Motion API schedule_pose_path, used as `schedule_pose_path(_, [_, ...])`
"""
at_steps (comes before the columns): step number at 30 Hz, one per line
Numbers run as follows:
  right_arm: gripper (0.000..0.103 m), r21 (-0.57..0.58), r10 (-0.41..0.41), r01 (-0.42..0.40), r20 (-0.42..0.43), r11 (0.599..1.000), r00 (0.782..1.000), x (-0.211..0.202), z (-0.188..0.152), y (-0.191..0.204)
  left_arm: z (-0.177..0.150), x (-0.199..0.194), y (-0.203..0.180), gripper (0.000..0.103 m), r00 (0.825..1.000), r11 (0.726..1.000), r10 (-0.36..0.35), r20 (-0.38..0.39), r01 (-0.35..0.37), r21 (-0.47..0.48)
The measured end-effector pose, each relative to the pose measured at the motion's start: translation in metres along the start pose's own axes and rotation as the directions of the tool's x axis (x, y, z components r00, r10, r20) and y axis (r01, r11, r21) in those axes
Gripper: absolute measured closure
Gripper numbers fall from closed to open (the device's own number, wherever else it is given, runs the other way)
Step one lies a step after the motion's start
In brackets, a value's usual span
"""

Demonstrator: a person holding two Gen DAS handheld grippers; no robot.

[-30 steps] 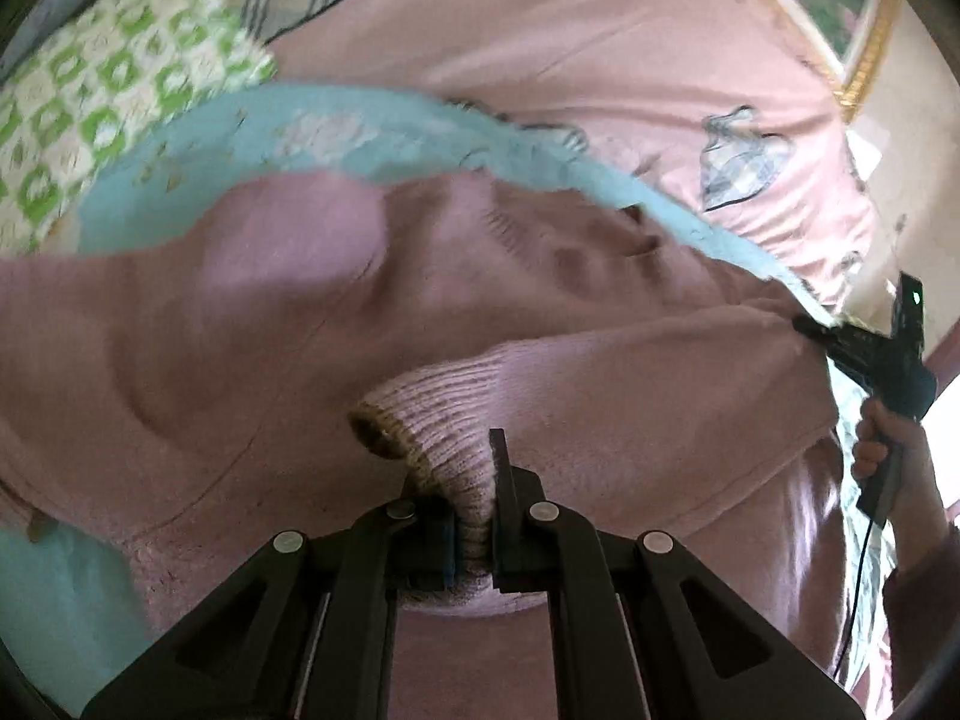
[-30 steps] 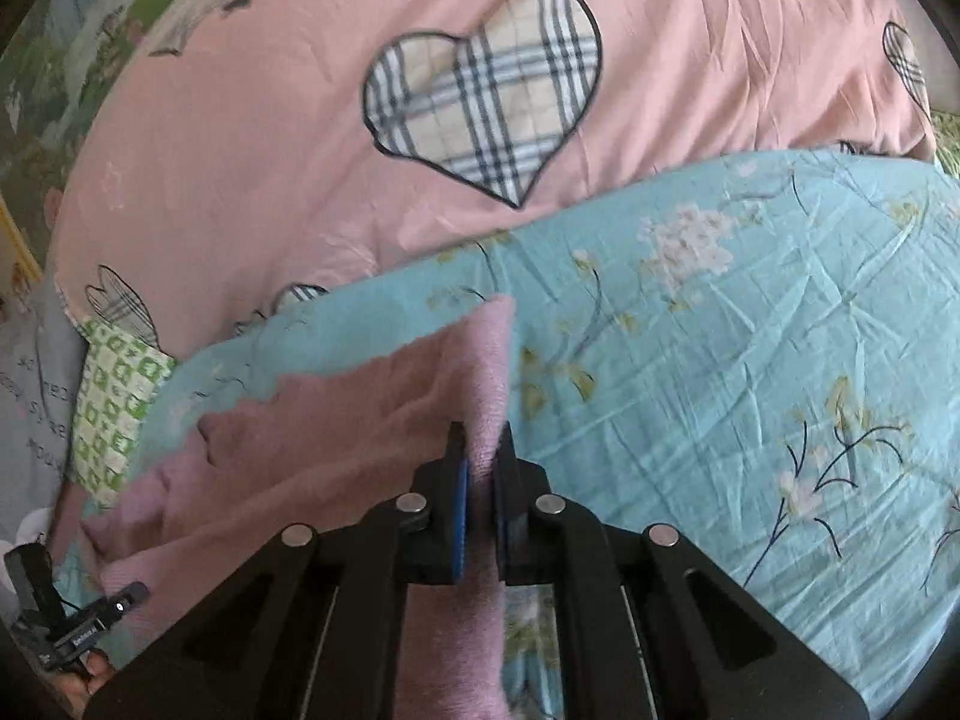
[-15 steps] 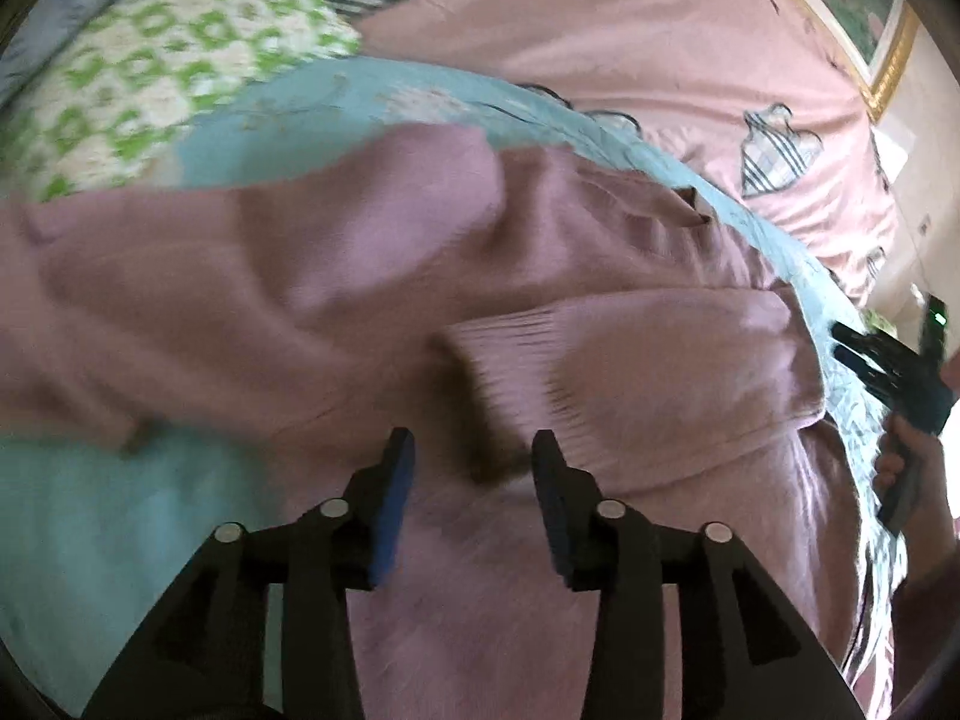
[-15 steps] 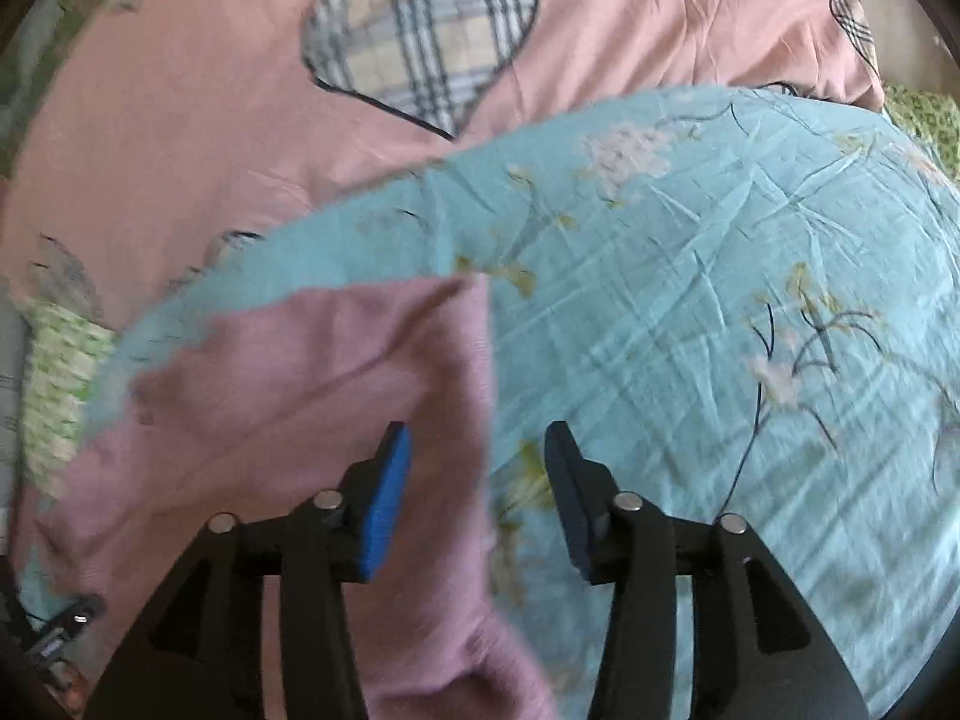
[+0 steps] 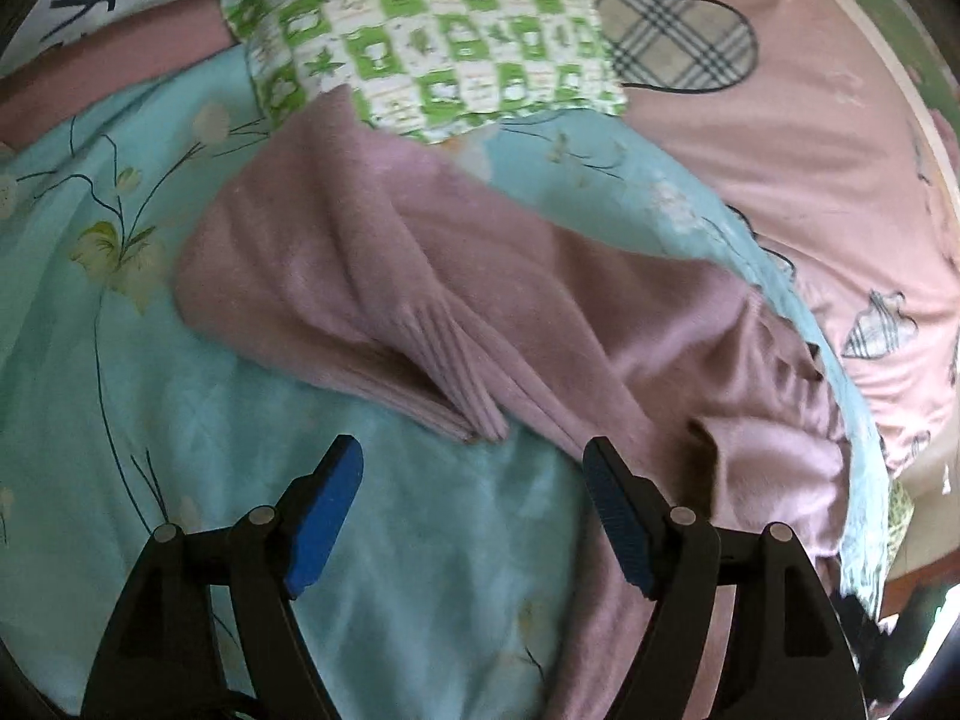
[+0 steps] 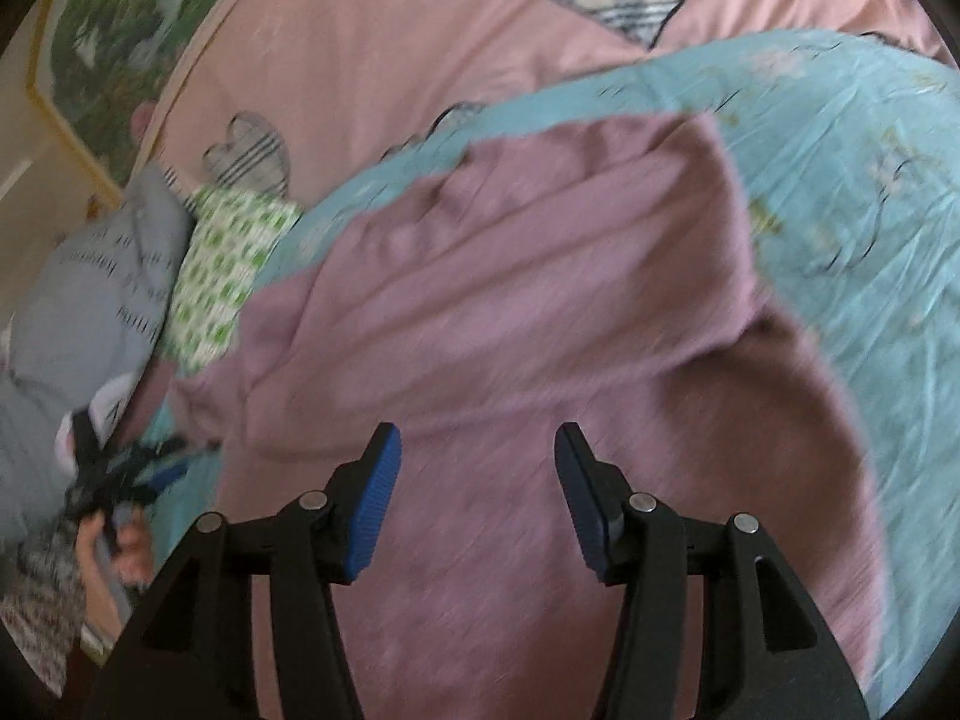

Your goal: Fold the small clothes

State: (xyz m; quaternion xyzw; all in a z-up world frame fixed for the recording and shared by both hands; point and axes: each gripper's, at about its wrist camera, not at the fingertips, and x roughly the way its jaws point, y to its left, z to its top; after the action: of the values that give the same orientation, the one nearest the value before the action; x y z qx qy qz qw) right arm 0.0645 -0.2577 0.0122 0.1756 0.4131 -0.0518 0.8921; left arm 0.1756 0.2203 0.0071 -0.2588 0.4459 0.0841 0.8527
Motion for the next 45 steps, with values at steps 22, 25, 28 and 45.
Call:
schedule_pose_path(22, [0.048, 0.026, 0.027, -0.025, -0.077, 0.999, 0.997, 0.010, -0.040, 0.013, 0.013, -0.015, -0.023, 0.101, 0.997, 0.993, -0.065, 0.038, 0.061, 0.102])
schedule_pose_path(25, [0.048, 0.036, 0.032, -0.030, -0.063, 0.999, 0.997, 0.005, -0.040, 0.010, 0.004, -0.033, -0.072, 0.101, 0.987, 0.970, -0.157, 0.045, 0.146, 0.192])
schedule_pose_path(28, [0.048, 0.061, 0.025, -0.023, -0.046, 0.998, 0.999, -0.004, -0.039, -0.001, -0.009, -0.045, -0.137, 0.101, 0.963, 0.921, -0.267, 0.021, 0.249, 0.301])
schedule_pose_path(45, [0.048, 0.173, -0.063, 0.055, 0.040, 0.983, 0.997, -0.057, -0.040, -0.067, -0.111, 0.077, -0.356, 0.100, 0.894, 0.737, -0.321, -0.313, 0.444, 0.510])
